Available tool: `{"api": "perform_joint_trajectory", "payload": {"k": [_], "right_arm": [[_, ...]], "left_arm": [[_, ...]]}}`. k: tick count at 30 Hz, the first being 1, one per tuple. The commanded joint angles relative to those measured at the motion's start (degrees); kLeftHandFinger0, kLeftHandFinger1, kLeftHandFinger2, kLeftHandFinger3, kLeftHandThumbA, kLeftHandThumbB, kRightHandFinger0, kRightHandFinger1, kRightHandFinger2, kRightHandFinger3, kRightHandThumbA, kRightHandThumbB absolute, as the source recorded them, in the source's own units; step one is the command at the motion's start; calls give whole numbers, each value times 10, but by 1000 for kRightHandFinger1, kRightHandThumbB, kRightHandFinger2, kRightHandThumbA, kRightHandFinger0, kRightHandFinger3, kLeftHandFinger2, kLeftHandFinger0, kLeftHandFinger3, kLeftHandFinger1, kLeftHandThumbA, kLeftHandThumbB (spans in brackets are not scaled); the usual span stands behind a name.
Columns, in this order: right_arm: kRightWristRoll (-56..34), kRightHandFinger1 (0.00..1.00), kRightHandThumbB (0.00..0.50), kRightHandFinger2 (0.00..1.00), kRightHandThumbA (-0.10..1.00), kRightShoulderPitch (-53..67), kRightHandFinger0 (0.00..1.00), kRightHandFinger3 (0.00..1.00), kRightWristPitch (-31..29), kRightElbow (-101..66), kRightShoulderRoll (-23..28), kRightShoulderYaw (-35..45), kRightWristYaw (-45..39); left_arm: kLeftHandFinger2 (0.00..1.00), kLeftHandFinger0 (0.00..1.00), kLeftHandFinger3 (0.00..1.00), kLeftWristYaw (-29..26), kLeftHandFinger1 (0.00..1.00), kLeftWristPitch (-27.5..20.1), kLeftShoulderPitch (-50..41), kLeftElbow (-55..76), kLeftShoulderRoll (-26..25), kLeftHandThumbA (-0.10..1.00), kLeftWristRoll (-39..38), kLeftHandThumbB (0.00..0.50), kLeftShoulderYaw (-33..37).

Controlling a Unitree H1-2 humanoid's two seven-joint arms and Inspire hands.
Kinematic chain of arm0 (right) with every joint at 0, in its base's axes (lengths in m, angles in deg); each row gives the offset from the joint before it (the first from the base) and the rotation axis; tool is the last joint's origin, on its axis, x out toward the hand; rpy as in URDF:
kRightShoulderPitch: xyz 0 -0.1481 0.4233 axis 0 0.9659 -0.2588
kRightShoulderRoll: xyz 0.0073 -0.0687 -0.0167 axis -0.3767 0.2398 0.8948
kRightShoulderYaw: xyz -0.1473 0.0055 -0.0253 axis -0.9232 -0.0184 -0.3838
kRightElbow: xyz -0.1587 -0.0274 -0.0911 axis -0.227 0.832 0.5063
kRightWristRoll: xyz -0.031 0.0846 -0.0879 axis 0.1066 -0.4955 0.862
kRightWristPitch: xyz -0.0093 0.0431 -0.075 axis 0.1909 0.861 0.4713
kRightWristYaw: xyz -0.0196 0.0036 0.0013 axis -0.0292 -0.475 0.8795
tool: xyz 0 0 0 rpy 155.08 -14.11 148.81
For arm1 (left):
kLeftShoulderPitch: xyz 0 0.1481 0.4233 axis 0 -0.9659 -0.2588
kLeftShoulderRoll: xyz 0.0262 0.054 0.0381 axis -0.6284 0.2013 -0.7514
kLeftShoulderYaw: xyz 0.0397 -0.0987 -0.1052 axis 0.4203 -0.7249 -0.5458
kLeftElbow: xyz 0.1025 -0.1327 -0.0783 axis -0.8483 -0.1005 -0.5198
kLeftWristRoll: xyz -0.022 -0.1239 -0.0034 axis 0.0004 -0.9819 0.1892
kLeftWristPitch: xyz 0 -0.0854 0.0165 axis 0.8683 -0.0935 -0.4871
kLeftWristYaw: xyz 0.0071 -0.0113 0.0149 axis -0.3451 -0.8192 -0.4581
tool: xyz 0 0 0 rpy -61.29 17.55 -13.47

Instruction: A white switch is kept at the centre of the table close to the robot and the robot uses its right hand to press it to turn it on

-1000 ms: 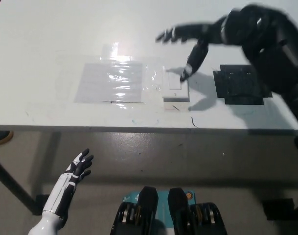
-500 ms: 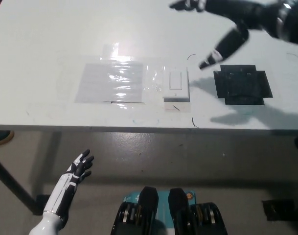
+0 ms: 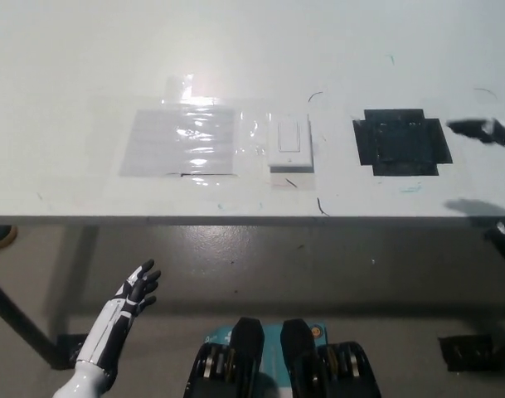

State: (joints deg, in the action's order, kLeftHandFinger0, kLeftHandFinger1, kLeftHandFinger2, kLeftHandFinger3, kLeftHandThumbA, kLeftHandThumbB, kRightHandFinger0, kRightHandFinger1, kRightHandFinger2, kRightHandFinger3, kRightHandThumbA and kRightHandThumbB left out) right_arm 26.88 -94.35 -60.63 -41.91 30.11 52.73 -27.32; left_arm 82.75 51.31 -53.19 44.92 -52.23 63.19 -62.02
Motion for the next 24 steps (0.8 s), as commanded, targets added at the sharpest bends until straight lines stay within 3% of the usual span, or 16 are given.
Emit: {"api": "perform_joint_trajectory", "payload": {"k": [1, 2, 3, 5, 6, 8, 10, 12, 14, 16, 18, 24], "right_arm": [[-563, 1000, 366, 1000, 1000, 167, 1000, 1000, -77, -351, 51, 341, 237], [-546, 1000, 355, 1000, 1000, 186, 1000, 1000, -85, -352, 28, 327, 233], [-516, 1000, 386, 1000, 1000, 209, 1000, 1000, -80, -360, 4, 317, 240], [-478, 1000, 373, 1000, 1000, 243, 1000, 1000, -69, -361, -32, 303, 236], [-452, 1000, 354, 1000, 1000, 256, 1000, 1000, -81, -341, -66, 290, 214], [-412, 1000, 311, 1000, 1000, 278, 1000, 1000, -45, -287, -128, 257, 182], [-339, 1000, 249, 1000, 1000, 289, 1000, 1000, -63, -226, -196, 226, 170], [-293, 1000, 260, 1000, 1000, 295, 1000, 1000, -48, -172, -252, 203, 176], [-236, 1000, 276, 1000, 1000, 294, 1000, 1000, -62, -113, -291, 178, 177], [-205, 1000, 213, 1000, 1000, 287, 1000, 1000, -101, -60, -311, 166, 172], [-190, 1000, 186, 1000, 1000, 275, 1000, 1000, -128, 3, -333, 157, 173], [-174, 1000, 172, 1000, 1000, 273, 1000, 1000, -172, 90, -395, 143, 205]], "left_arm": [[1000, 1000, 1000, 16, 1000, -1, 27, 13, -3, 1000, -22, 88, -5], [1000, 1000, 1000, 14, 1000, -1, 27, 14, -3, 1000, -19, 91, -4], [1000, 1000, 1000, 13, 1000, -4, 26, 13, -4, 1000, -15, 82, -4], [1000, 1000, 1000, 11, 1000, -10, 26, 11, -6, 1000, -9, 84, -3], [1000, 1000, 1000, 11, 1000, -10, 26, 13, -6, 1000, -9, 91, -3], [1000, 1000, 1000, 12, 1000, -5, 25, 15, -6, 1000, -13, 81, -5], [1000, 1000, 1000, 14, 1000, -3, 25, 15, -5, 1000, -18, 90, -4], [1000, 1000, 1000, 14, 1000, -1, 24, 16, -4, 1000, -20, 92, -5], [1000, 1000, 1000, 13, 1000, 1, 22, 18, -2, 1000, -23, 90, -6], [1000, 1000, 1000, 14, 1000, -2, 21, 18, -3, 1000, -21, 101, -5], [1000, 1000, 1000, 15, 1000, -4, 21, 17, -4, 1000, -23, 106, -5], [1000, 1000, 1000, 4, 1000, -11, 13, 19, -5, 1000, -6, 104, -3]]}}
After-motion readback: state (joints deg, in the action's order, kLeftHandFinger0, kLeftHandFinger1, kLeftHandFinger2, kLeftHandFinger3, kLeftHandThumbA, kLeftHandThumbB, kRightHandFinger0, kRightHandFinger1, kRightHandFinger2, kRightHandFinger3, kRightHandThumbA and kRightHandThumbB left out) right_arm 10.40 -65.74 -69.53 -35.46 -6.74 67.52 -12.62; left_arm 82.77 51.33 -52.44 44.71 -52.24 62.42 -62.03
